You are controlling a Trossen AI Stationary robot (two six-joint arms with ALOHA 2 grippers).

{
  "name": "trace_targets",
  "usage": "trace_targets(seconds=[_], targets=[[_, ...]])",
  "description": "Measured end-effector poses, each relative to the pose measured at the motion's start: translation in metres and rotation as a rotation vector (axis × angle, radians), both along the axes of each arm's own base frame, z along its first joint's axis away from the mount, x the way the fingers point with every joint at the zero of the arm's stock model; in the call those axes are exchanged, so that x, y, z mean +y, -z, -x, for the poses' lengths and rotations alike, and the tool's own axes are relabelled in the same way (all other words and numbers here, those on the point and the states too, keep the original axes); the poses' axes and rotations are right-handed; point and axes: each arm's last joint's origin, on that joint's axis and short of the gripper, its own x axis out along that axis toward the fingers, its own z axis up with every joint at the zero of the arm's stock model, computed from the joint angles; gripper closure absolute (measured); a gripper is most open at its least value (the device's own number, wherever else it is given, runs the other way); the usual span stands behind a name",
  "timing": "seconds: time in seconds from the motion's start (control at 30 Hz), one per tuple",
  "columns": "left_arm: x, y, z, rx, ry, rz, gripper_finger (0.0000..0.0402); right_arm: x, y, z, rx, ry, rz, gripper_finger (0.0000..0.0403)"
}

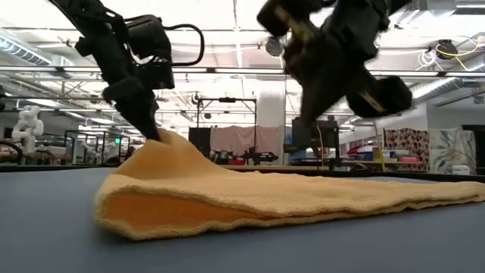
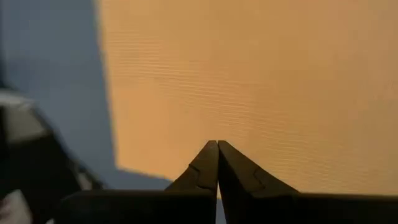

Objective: Roll towel
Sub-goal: Roll the yellow towel

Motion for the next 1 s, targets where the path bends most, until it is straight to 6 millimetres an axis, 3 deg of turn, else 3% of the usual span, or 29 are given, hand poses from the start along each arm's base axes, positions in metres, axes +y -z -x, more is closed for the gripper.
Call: trace_targets(seconds=[0.13, 0.27, 0.47, 0.57, 0.77, 1.0], targets=[[0.001, 0.0, 0.001, 0.021, 0.029, -0.055, 0.0401, -0.028, -0.027, 0.004, -0.082, -0.054, -0.017, 0.0401], [0.004, 0.0, 0.001, 0.069, -0.018, -0.208, 0.0401, -0.058, -0.041, 0.009, -0.115, -0.062, 0.001, 0.0401], [0.016, -0.002, -0.001, 0.058, -0.036, -0.323, 0.0401, -0.086, -0.032, 0.014, -0.066, -0.163, 0.082, 0.0401], [0.022, -0.002, -0.003, 0.035, -0.053, -0.33, 0.0401, -0.084, -0.016, 0.013, -0.057, -0.196, 0.039, 0.0402], [0.032, 0.001, -0.008, 0.017, -0.046, -0.368, 0.0401, -0.068, 0.023, 0.017, 0.094, -0.06, 0.019, 0.0402], [0.041, 0.011, -0.01, 0.052, -0.008, -0.365, 0.0401, -0.039, 0.057, 0.01, 0.162, 0.008, 0.021, 0.0403]])
